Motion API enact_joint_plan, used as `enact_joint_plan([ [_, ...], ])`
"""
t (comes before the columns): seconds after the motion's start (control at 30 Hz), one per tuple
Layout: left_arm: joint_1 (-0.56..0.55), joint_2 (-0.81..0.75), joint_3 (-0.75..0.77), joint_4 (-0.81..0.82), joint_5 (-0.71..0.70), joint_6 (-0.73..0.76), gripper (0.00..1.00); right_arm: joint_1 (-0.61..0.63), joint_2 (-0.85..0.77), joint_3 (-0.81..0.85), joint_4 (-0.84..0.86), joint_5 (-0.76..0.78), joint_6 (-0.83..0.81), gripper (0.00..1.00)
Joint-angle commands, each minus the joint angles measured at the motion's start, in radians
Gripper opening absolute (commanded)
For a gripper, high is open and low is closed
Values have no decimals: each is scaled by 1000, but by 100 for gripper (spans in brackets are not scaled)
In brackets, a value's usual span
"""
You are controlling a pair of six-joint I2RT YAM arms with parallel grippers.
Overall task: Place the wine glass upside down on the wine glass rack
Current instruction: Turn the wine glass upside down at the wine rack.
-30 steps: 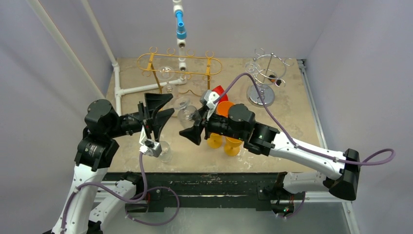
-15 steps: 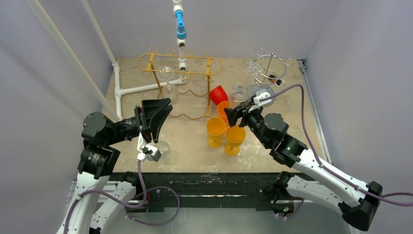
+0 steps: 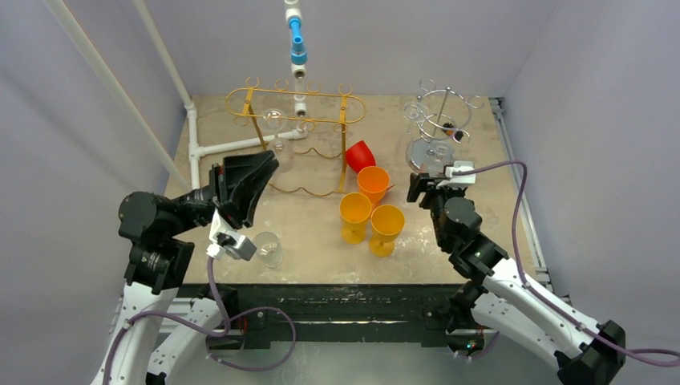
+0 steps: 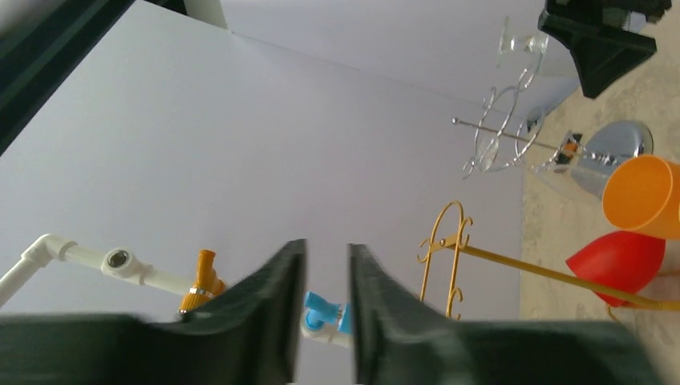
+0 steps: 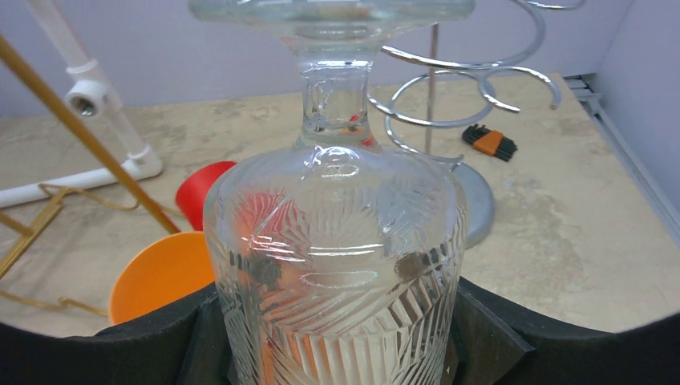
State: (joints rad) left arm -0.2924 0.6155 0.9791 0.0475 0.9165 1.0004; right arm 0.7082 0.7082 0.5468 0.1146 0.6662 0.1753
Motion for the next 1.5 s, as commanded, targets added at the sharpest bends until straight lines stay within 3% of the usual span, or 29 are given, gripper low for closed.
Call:
enact_joint_plan([
  [0.0, 4, 44, 88, -209, 27, 28, 43, -65, -10, -21, 184, 64, -7, 0],
  [0.03, 4, 57, 102, -276, 23, 46, 56, -80, 1, -27, 208, 74, -17, 0],
  [0.07, 4, 70, 110, -332, 17, 52, 63, -98, 14, -36, 223, 83, -29, 0],
  [0.2, 4, 78, 71, -377, -23, -90, 69, -221, 55, -83, 309, 13, -49, 0],
  [0.37, 5, 45, -58, -298, -30, -195, 70, -397, 110, -198, 517, -185, -112, 0],
  [0.83, 4, 41, -215, -132, -38, -295, 70, -637, 304, -184, 628, -593, -171, 0],
  [1.07, 4, 36, -226, -144, -43, -309, 70, -702, 383, -142, 695, -654, -171, 0],
  [1.47, 4, 25, -267, -157, -33, -313, 70, -705, 455, -95, 745, -663, -171, 0],
])
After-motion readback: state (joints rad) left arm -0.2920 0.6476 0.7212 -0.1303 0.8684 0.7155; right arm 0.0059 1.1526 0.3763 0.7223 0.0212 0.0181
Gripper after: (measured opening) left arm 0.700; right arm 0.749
